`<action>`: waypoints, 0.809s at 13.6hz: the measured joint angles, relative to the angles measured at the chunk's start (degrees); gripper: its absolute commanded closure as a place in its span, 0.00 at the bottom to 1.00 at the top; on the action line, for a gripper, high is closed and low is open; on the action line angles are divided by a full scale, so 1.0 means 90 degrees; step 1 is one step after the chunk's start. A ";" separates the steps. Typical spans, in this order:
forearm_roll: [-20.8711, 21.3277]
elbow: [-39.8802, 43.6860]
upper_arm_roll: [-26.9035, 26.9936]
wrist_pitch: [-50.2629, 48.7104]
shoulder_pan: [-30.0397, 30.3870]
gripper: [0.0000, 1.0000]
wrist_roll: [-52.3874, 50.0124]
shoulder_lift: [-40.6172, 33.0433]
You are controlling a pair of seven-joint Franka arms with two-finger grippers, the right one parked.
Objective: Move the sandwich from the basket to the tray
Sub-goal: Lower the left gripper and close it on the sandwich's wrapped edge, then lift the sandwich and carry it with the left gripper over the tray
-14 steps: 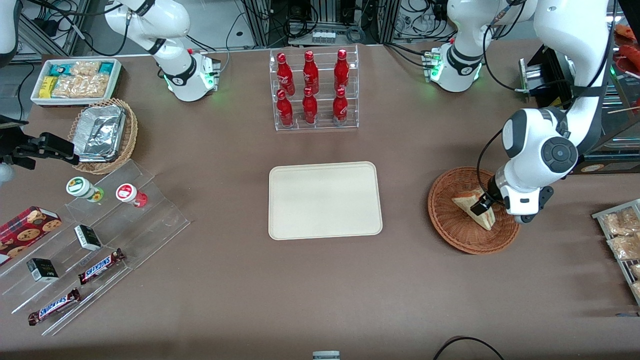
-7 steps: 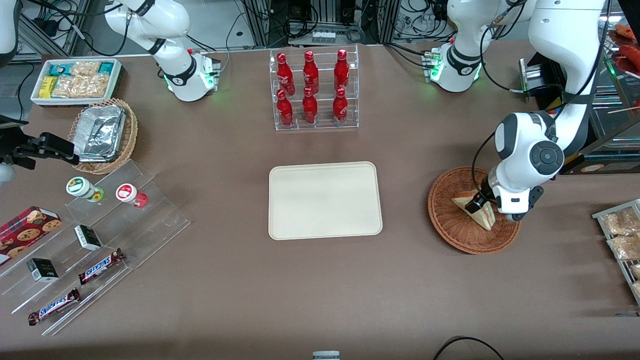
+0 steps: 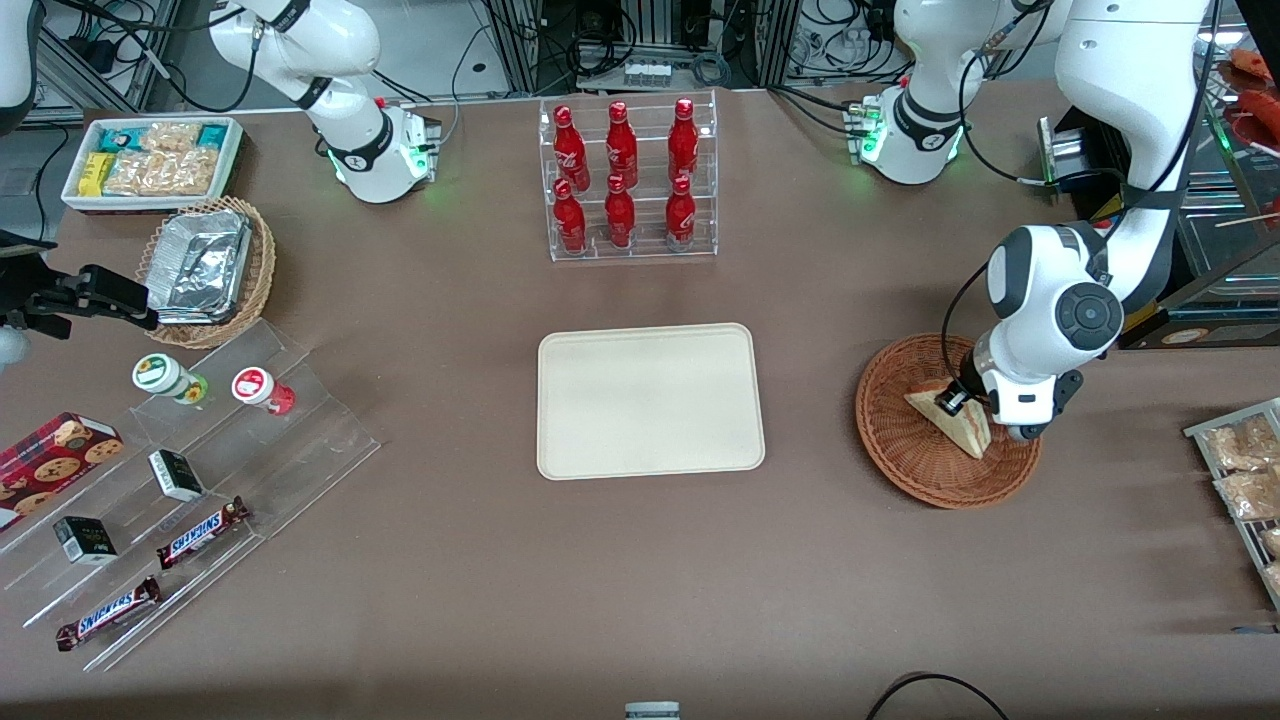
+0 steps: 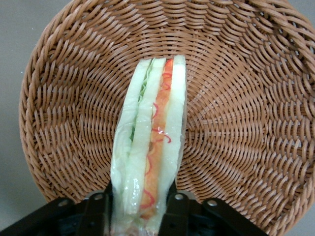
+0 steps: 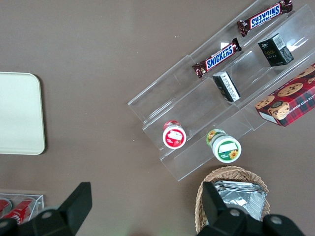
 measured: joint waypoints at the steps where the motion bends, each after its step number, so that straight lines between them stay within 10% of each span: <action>1: 0.0000 0.0008 0.0000 -0.0051 0.0000 1.00 0.0000 -0.0015; 11: 0.0000 0.1548 -0.0860 -0.1811 -0.0019 1.00 0.0001 -0.0261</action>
